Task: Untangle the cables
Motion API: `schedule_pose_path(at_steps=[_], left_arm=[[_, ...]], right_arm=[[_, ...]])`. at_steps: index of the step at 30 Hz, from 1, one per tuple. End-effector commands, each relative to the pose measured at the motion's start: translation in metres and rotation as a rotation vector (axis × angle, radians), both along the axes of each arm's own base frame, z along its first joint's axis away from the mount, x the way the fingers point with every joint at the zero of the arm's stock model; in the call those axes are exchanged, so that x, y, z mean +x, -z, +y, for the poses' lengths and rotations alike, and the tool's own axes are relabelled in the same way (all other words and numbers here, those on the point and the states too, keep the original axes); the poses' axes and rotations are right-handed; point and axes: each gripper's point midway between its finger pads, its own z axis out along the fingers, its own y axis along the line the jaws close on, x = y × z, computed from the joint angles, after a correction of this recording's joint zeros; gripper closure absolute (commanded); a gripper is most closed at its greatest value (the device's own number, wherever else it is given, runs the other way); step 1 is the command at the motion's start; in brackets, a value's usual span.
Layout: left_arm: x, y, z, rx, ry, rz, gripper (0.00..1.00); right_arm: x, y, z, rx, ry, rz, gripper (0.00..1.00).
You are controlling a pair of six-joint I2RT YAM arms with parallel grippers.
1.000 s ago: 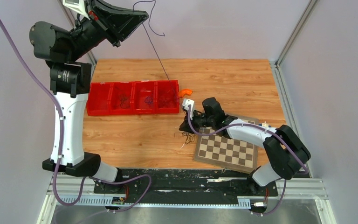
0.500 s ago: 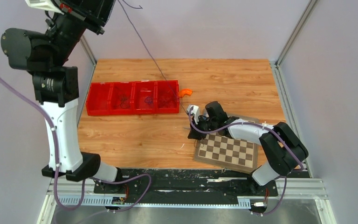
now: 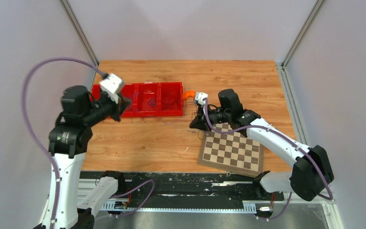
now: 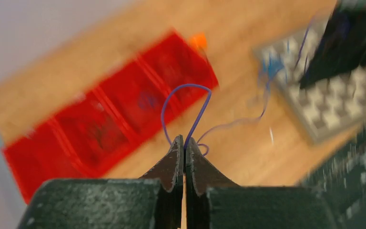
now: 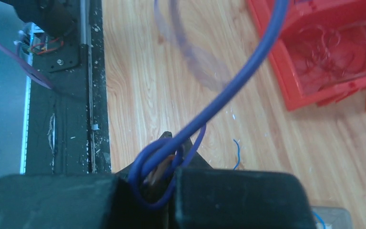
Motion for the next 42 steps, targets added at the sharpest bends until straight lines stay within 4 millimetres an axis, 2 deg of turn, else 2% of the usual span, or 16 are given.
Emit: schedule_pose_path(at_steps=[1, 2, 4, 5, 6, 7, 9, 12, 17, 23, 31, 33, 36, 37, 39, 42], left_arm=[[-0.06, 0.16, 0.002, 0.258, 0.243, 0.425, 1.0], [-0.068, 0.188, 0.001, 0.267, 0.281, 0.489, 1.0], [-0.074, 0.211, -0.003, 0.269, 0.336, 0.518, 0.97], [-0.073, 0.211, -0.006, 0.265, 0.36, 0.505, 0.81], [-0.07, 0.204, -0.014, 0.233, 0.394, 0.466, 0.7], [-0.067, 0.195, -0.02, 0.204, 0.413, 0.439, 0.43], [-0.056, 0.164, -0.038, 0.102, 0.457, 0.35, 0.2], [-0.038, 0.113, -0.068, -0.049, 0.564, 0.217, 0.1], [-0.024, 0.087, -0.104, -0.2, 0.665, 0.305, 0.01], [-0.011, 0.09, -0.123, -0.255, 0.708, 0.313, 0.05], [-0.002, 0.121, -0.146, -0.232, 0.783, 0.334, 0.19], [-0.003, 0.122, -0.149, -0.245, 0.803, 0.347, 0.27], [-0.007, 0.118, -0.15, -0.251, 0.819, 0.362, 0.62], [-0.007, 0.11, -0.149, -0.242, 0.823, 0.338, 0.81], [-0.009, 0.092, -0.146, -0.24, 0.816, 0.315, 0.98], [-0.012, 0.047, -0.141, -0.258, 0.818, 0.215, 1.0]], right_arm=[[-0.013, -0.038, 0.007, 0.055, -0.102, -0.058, 1.0], [-0.014, -0.042, 0.009, 0.056, -0.117, -0.064, 1.0], [-0.018, -0.047, 0.013, 0.051, -0.15, -0.07, 1.0], [-0.019, -0.049, 0.015, 0.047, -0.166, -0.079, 1.0], [-0.021, -0.05, 0.017, 0.044, -0.181, -0.085, 1.0], [-0.023, -0.051, 0.019, 0.041, -0.197, -0.093, 1.0], [-0.027, -0.052, 0.023, 0.03, -0.218, -0.1, 1.0], [-0.03, -0.054, 0.03, 0.025, -0.234, -0.099, 1.0], [-0.028, -0.054, 0.037, 0.004, -0.231, -0.099, 1.0], [-0.03, -0.058, 0.046, 0.008, -0.252, -0.112, 1.0], [-0.031, -0.062, 0.055, 0.015, -0.28, -0.133, 1.0], [-0.03, -0.062, 0.057, 0.015, -0.279, -0.134, 1.0], [-0.025, -0.056, 0.055, -0.006, -0.259, -0.138, 1.0], [-0.023, -0.053, 0.053, -0.017, -0.249, -0.143, 1.0], [-0.02, -0.042, 0.046, -0.038, -0.231, -0.137, 1.0], [-0.012, -0.018, 0.03, -0.082, -0.192, -0.106, 1.0]])
